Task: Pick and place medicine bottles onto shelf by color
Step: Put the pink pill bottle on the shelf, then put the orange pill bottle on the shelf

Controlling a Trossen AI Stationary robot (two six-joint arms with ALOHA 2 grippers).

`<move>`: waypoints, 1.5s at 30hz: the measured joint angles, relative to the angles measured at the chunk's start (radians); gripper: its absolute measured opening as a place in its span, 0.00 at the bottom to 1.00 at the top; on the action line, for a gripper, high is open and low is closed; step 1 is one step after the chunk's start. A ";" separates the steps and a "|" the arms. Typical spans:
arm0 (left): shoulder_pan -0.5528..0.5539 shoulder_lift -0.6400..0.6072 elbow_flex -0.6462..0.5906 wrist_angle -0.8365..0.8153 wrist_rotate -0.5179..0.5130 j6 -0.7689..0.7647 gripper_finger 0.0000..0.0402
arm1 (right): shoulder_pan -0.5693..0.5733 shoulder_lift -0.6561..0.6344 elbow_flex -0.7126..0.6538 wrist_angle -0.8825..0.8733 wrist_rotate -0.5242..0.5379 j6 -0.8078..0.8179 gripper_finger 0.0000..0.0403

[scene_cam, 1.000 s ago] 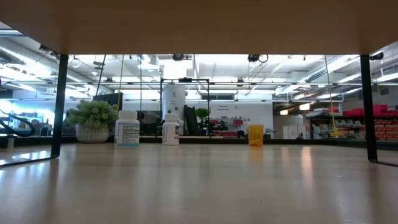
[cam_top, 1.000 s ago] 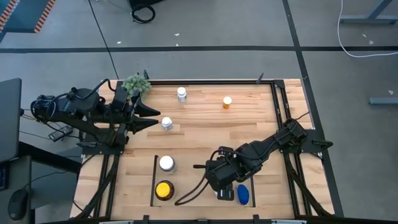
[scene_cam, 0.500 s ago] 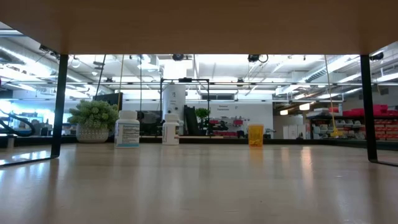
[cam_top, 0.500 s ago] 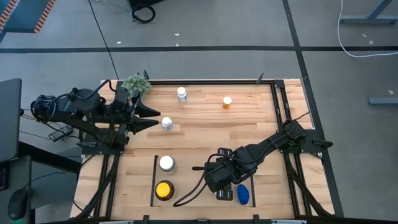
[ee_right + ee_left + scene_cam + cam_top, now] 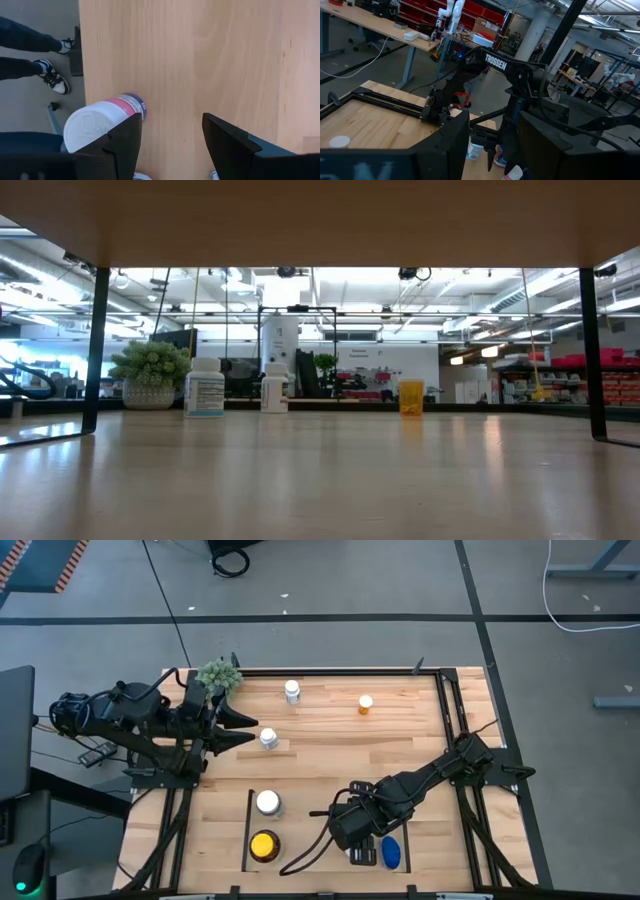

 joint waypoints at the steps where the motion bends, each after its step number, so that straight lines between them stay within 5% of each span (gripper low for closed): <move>1: 0.000 0.000 0.000 0.000 0.000 0.000 0.43 | 0.003 0.000 0.000 0.000 -0.001 0.000 0.54; 21: 0.000 0.000 0.000 -0.024 0.000 0.000 0.43 | -0.006 0.000 0.034 -0.049 0.022 0.044 0.54; 33: 0.000 0.000 0.000 -0.046 0.000 0.008 0.43 | -0.176 -0.002 0.099 -0.054 0.077 -0.022 0.54; 45: 0.000 0.000 0.000 -0.045 0.000 0.011 0.43 | -0.501 -0.002 0.085 -0.056 0.095 -0.090 0.54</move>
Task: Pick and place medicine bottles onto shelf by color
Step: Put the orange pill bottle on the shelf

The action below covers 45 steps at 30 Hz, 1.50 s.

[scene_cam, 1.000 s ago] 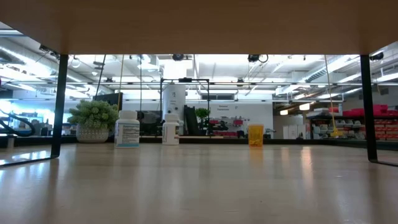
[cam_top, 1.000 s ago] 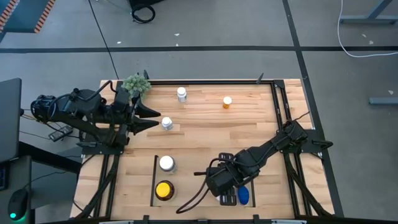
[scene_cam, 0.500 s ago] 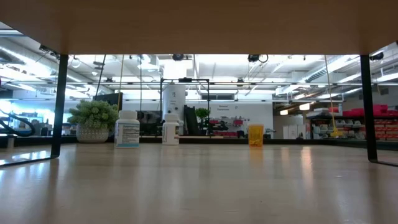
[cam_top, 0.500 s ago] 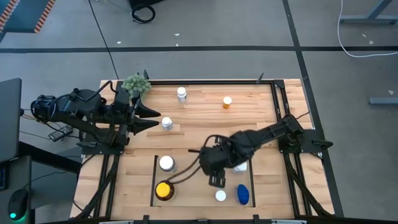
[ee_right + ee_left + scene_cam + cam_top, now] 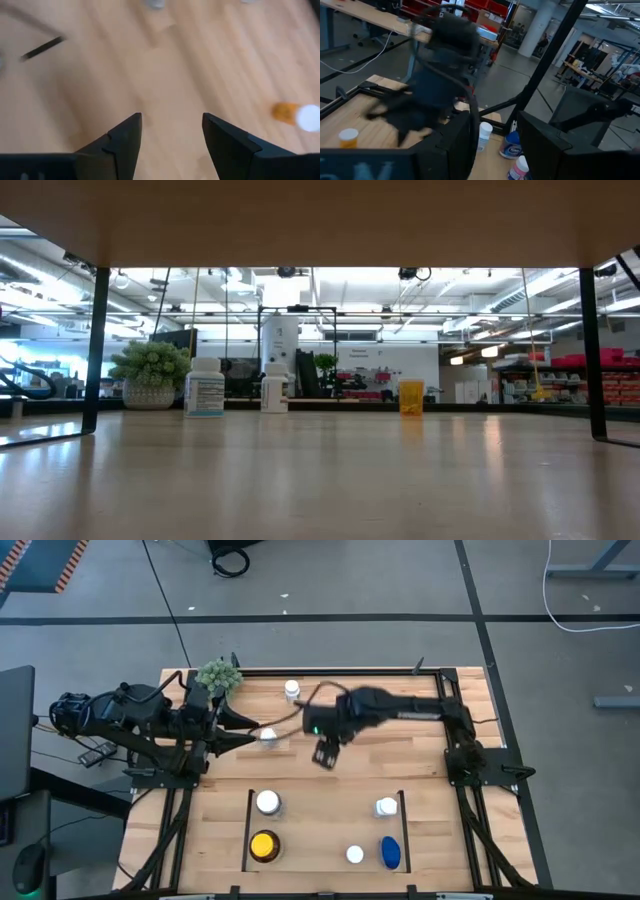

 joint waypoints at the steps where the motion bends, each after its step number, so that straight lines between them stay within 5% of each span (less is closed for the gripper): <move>1: 0.000 0.000 0.000 0.000 0.000 0.000 0.43 | -0.030 0.000 -0.006 -0.001 0.000 -0.001 0.54; 9: 0.000 -0.011 0.000 -0.062 0.001 -0.009 0.43 | -0.210 0.000 -0.136 -0.096 -0.005 -0.047 0.54; 23: -0.021 -0.013 0.000 -0.109 -0.001 -0.038 0.43 | -0.248 -0.059 -0.455 0.112 -0.044 -0.429 0.54; 31: -0.006 -0.013 0.000 -0.104 -0.152 -0.038 0.43 | -0.294 -0.266 -0.734 0.351 -0.026 -0.662 0.54; 37: 0.048 -0.013 0.000 -0.081 -0.323 -0.052 0.43 | -0.415 -0.411 -0.921 0.454 -0.051 -0.686 0.54; 45: 0.154 -0.013 0.000 -0.066 -0.333 -0.040 0.43 | -0.520 -0.450 -0.988 0.556 -0.144 -0.765 0.55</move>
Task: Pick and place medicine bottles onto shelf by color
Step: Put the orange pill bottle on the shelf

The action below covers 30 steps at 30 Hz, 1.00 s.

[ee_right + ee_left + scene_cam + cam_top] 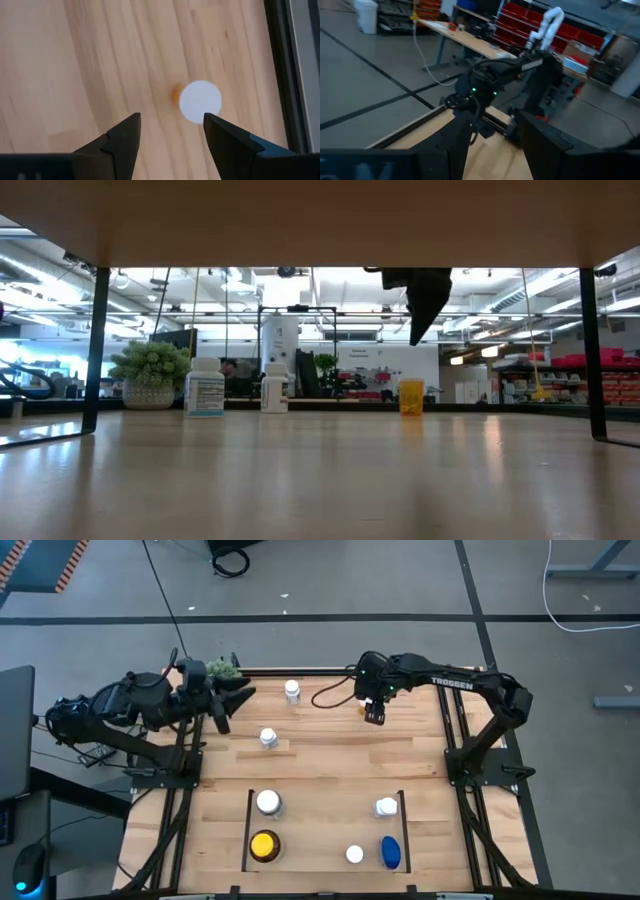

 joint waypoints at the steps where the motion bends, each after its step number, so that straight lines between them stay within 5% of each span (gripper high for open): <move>1: 0.008 0.000 0.000 0.002 0.000 -0.003 0.43 | -0.009 0.001 -0.007 0.015 -0.015 -0.012 0.56; 14: 0.032 0.016 0.000 0.001 0.000 -0.025 0.43 | -0.077 0.002 -0.081 0.061 -0.028 -0.017 0.80; 30: 0.039 0.023 0.000 -0.044 0.000 -0.024 0.43 | -0.046 0.003 -0.062 0.197 0.052 0.125 0.81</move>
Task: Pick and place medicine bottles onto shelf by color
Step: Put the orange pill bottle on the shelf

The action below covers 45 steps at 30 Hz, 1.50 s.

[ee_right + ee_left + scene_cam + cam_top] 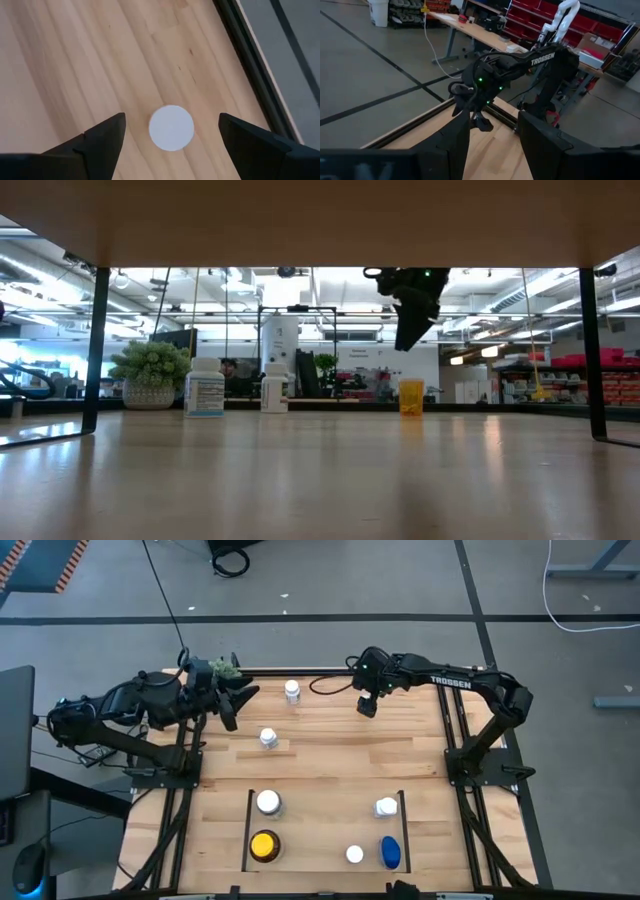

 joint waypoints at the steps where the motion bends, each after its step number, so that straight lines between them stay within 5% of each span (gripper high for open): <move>1: 0.000 0.000 0.000 -0.001 0.000 0.000 0.43 | 0.000 0.000 0.000 0.003 0.000 0.017 0.81; 19: -0.002 0.000 0.000 -0.002 0.004 0.001 0.43 | 0.037 0.000 -0.002 -0.093 0.091 0.447 0.81; 34: -0.001 0.000 0.000 -0.019 0.005 0.000 0.43 | 0.050 0.000 -0.157 0.061 0.189 0.974 0.81; 45: -0.001 0.000 0.000 -0.019 0.006 0.001 0.43 | 0.049 0.000 -0.161 0.148 0.213 1.018 0.81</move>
